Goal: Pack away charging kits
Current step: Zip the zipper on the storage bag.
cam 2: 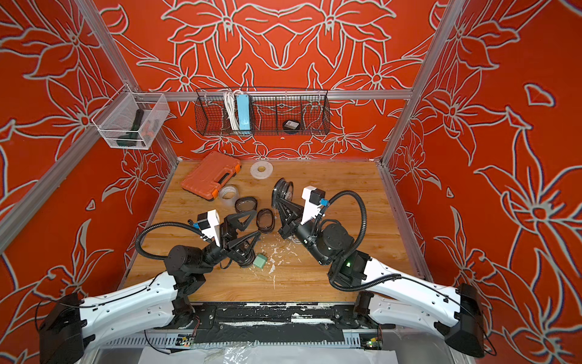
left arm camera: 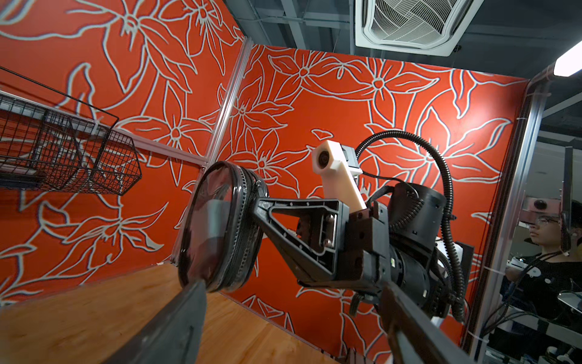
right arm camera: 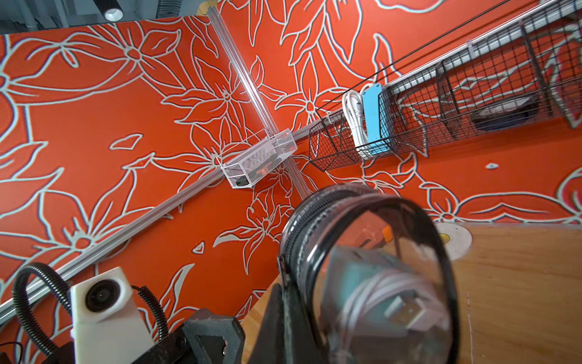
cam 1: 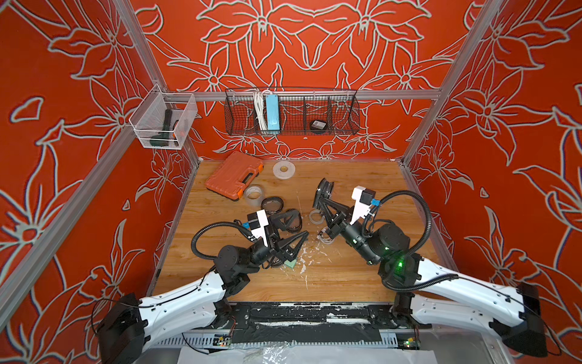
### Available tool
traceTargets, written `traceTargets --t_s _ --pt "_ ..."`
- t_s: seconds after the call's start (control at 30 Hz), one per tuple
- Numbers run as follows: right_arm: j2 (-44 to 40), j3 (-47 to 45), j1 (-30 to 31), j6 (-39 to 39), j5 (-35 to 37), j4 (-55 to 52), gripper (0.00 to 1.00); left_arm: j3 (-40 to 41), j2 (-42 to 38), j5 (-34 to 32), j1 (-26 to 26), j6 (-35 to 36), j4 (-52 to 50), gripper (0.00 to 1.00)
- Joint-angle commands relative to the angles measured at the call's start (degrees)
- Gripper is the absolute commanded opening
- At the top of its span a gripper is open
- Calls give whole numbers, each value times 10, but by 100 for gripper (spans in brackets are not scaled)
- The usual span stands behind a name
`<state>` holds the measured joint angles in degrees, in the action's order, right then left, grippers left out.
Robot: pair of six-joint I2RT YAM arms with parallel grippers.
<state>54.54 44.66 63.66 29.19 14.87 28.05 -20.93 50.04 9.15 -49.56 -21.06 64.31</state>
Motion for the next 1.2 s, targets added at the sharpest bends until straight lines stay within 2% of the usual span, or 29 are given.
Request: traceTargets --t_s 0.0,0.1,0.2,0.37,0.5,0.6,0.77,0.97,1.17 --pt "2 53 3 -26 -21 -21 0 -1 -9 -21 -1 -8 38 82" --pt "17 94 3 -59 -41 -76 0 10 -23 -42 0 -11 23 82" --pt "44 162 3 -82 -50 -164 0 10 -34 -19 9 -22 -3 79" --pt "105 268 3 -126 -16 -298 0 -7 -34 96 78 -108 -26 76" --pt "154 344 4 -168 43 -385 0 -2 -9 202 169 -235 39 76" --pt "195 394 3 -203 67 -429 0 -2 11 245 205 -292 76 76" --pt "234 431 4 -255 27 -434 0 2 17 255 216 -318 93 77" --pt "232 428 4 -275 -22 -401 0 5 2 254 225 -322 89 78" --pt "220 423 27 -303 -65 -377 0 7 22 271 237 -358 137 78"
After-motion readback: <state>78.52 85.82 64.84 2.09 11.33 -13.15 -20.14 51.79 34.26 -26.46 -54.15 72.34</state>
